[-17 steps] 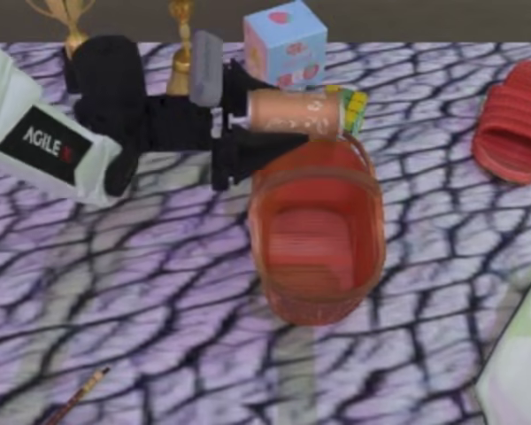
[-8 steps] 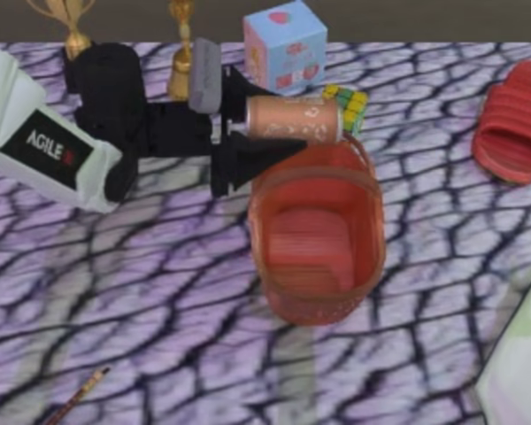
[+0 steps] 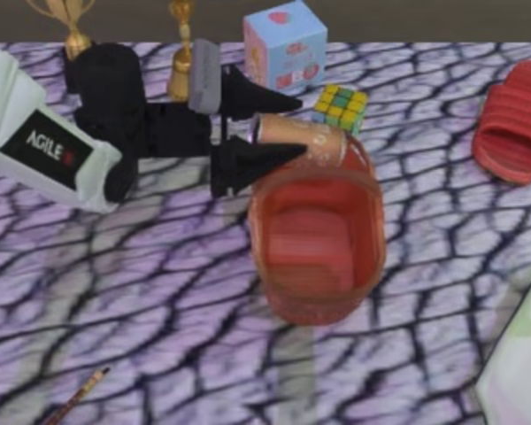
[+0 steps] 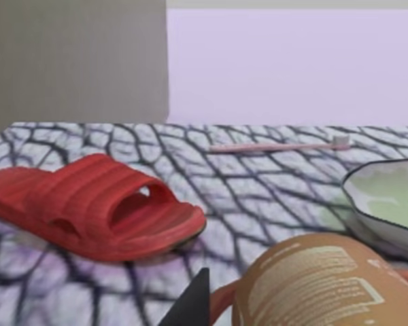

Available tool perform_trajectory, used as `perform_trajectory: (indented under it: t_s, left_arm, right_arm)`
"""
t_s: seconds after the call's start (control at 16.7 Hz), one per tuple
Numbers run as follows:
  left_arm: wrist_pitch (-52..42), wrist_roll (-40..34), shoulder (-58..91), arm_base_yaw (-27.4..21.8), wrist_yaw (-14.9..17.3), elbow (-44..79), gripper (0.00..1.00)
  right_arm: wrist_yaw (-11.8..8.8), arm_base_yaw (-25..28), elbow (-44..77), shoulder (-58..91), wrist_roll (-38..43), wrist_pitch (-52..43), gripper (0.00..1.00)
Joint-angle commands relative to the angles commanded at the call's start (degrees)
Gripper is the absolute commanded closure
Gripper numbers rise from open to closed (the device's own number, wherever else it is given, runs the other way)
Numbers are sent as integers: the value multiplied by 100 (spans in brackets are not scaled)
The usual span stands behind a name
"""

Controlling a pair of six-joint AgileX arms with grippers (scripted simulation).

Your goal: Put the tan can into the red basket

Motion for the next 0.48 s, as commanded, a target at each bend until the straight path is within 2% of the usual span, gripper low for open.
perform_trajectory:
  t_s: [0.06, 0.12, 0.48]
  left_arm:
    - [0, 0, 0, 0, 0, 0, 2]
    - [0, 0, 0, 0, 0, 0, 0]
    - [0, 0, 0, 0, 0, 0, 0]
  right_arm:
    - [0, 0, 0, 0, 0, 0, 0]
    - [0, 0, 0, 0, 0, 0, 0]
    - [0, 0, 0, 0, 0, 0, 0]
